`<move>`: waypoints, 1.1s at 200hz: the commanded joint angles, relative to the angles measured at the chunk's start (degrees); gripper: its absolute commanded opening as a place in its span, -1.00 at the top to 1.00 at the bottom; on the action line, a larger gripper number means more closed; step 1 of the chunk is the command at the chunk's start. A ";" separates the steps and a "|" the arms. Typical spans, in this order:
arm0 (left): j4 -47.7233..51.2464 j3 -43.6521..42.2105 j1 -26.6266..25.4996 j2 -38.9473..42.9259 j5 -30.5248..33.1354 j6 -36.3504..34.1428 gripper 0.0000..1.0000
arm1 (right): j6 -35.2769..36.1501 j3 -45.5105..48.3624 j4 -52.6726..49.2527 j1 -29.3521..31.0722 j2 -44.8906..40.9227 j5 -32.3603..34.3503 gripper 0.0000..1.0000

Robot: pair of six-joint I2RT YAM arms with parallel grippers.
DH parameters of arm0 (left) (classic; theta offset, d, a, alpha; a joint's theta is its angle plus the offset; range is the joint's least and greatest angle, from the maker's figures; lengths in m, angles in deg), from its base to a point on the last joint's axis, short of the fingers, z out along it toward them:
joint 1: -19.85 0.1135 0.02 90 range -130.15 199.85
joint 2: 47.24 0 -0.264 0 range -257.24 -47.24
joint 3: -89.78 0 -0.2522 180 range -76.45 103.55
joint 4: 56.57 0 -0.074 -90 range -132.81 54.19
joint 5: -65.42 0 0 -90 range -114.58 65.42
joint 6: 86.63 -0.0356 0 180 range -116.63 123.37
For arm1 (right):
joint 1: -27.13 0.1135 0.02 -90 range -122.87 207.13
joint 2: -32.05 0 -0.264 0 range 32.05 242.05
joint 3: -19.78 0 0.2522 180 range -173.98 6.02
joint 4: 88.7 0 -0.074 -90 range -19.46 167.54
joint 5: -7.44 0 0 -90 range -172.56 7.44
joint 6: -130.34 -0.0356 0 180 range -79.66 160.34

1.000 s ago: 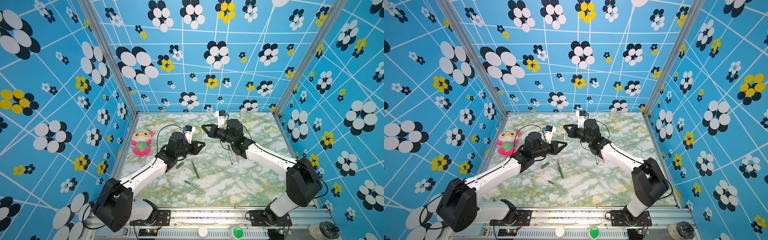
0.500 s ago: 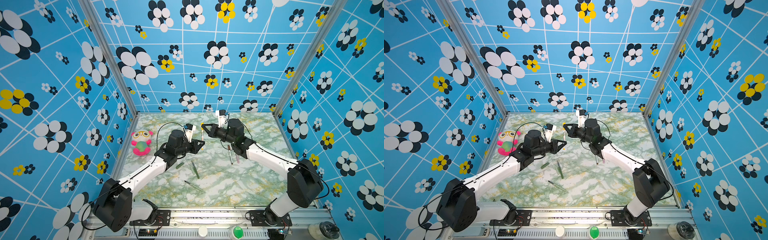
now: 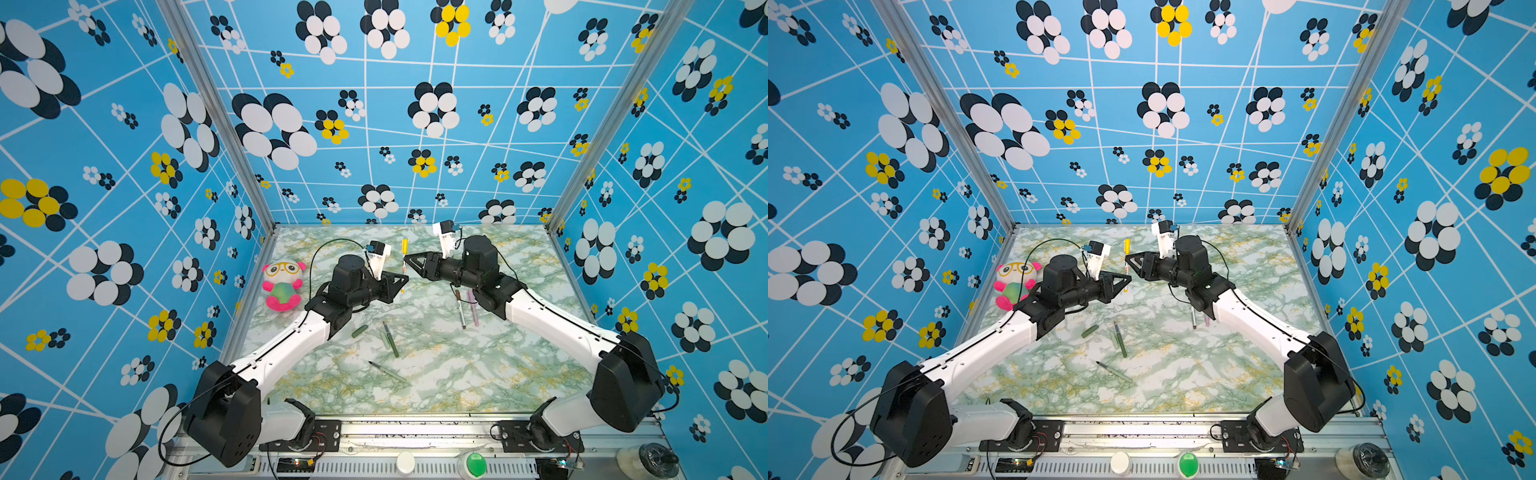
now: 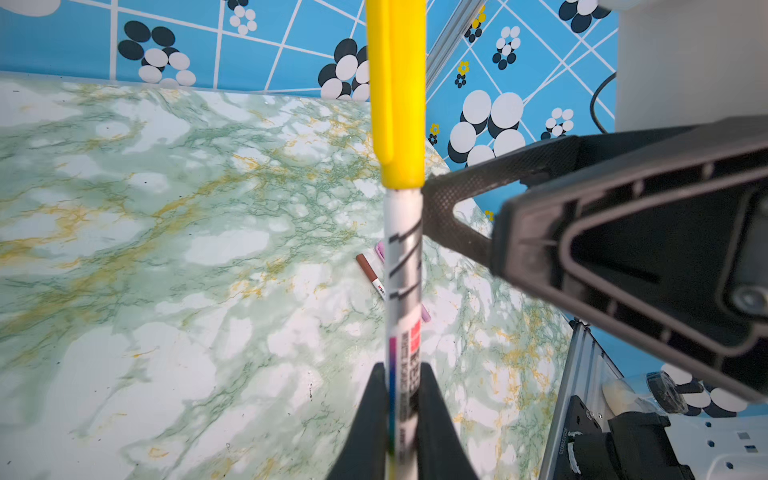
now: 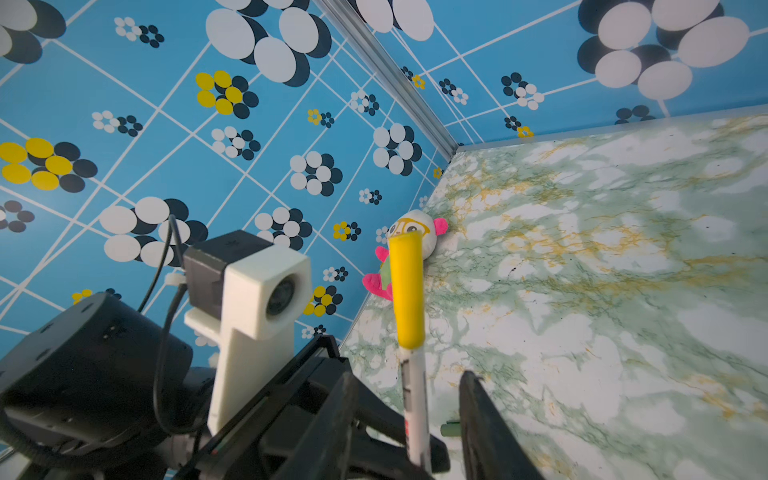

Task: Insert the pens into the pen caps
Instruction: 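Open the right gripper and draw it back from the capped marker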

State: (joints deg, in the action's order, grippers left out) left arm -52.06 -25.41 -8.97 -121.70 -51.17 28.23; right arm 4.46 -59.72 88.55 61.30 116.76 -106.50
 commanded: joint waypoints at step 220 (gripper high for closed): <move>12.63 2.17 -2.11 5.53 -8.34 -21.64 1.00 | 11.27 -14.95 -25.08 -3.59 1.55 -14.68 0.38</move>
State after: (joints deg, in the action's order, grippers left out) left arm -38.05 -24.90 -10.67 -116.43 -59.71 6.75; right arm 16.42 -73.12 63.98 57.78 117.32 -118.22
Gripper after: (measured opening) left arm 0.128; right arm 0.364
